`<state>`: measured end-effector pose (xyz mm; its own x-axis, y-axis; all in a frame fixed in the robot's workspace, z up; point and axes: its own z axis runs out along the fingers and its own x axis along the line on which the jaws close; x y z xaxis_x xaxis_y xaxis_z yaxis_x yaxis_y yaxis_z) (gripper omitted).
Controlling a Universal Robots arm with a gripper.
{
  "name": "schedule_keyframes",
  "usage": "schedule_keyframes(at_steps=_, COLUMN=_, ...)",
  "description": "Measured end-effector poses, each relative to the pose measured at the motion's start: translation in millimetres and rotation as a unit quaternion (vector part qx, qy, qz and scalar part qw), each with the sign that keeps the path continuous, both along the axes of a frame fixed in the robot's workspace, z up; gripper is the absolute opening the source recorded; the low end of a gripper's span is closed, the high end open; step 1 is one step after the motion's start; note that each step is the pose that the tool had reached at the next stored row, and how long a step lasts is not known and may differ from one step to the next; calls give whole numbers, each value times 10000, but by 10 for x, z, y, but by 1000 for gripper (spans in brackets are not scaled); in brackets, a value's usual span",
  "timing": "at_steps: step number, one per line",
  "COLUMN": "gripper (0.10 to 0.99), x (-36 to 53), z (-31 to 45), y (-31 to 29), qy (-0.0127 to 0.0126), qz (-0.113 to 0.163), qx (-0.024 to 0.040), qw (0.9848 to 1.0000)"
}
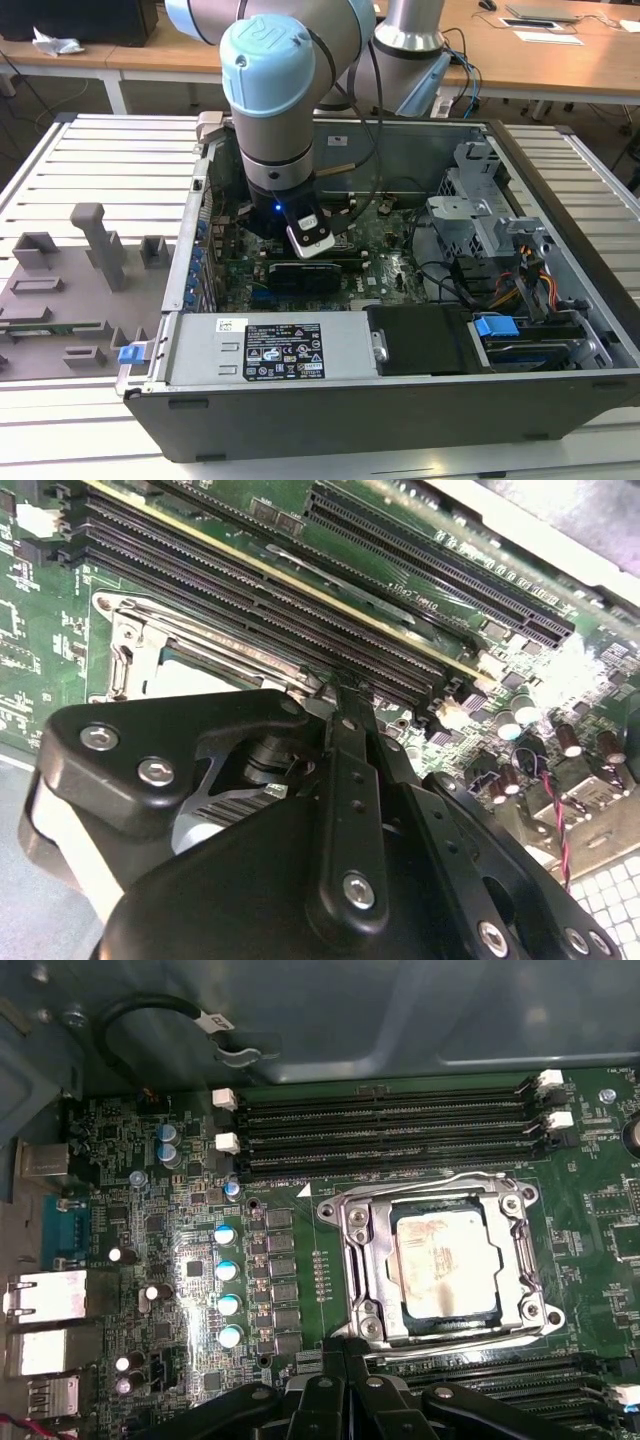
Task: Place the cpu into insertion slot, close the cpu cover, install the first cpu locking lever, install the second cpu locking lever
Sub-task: 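Install the second cpu locking lever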
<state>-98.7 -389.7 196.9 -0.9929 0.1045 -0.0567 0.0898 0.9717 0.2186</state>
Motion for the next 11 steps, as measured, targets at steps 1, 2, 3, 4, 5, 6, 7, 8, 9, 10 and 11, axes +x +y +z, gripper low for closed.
schedule_keyframes(at_steps=1, gripper=106, x=1, z=5, y=0, qy=-1, qz=0, qx=1, qw=10000)
schedule_keyframes(at_steps=2, gripper=106, x=3, z=13, y=1, qy=-3, qz=0, qx=3, qw=10000)
schedule_keyframes(at_steps=3, gripper=106, x=7, z=26, y=1, qy=-6, qz=1, qx=4, qw=10000)
schedule_keyframes(at_steps=4, gripper=106, x=7, z=44, y=0, qy=-3, qz=1, qx=3, qw=10000)
schedule_keyframes(at_steps=5, gripper=106, x=8, z=70, y=1, qy=-1, qz=1, qx=0, qw=10000)
schedule_keyframes(at_steps=6, gripper=106, x=9, z=86, y=1, qy=-1, qz=1, qx=-1, qw=10000)
schedule_keyframes(at_steps=7, gripper=106, x=10, z=99, y=1, qy=-1, qz=1, qx=-2, qw=10000)
schedule_keyframes(at_steps=8, gripper=106, x=11, z=102, y=2, qy=-1, qz=1, qx=-2, qw=10000)
schedule_keyframes(at_steps=9, gripper=106, x=11, z=102, y=1, qy=-2, qz=1, qx=-2, qw=10000)
schedule_keyframes(at_steps=10, gripper=106, x=11, z=102, y=1, qy=-1, qz=1, qx=-2, qw=10000)
schedule_keyframes(at_steps=11, gripper=106, x=12, z=102, y=1, qy=-1, qz=1, qx=-3, qw=10000)
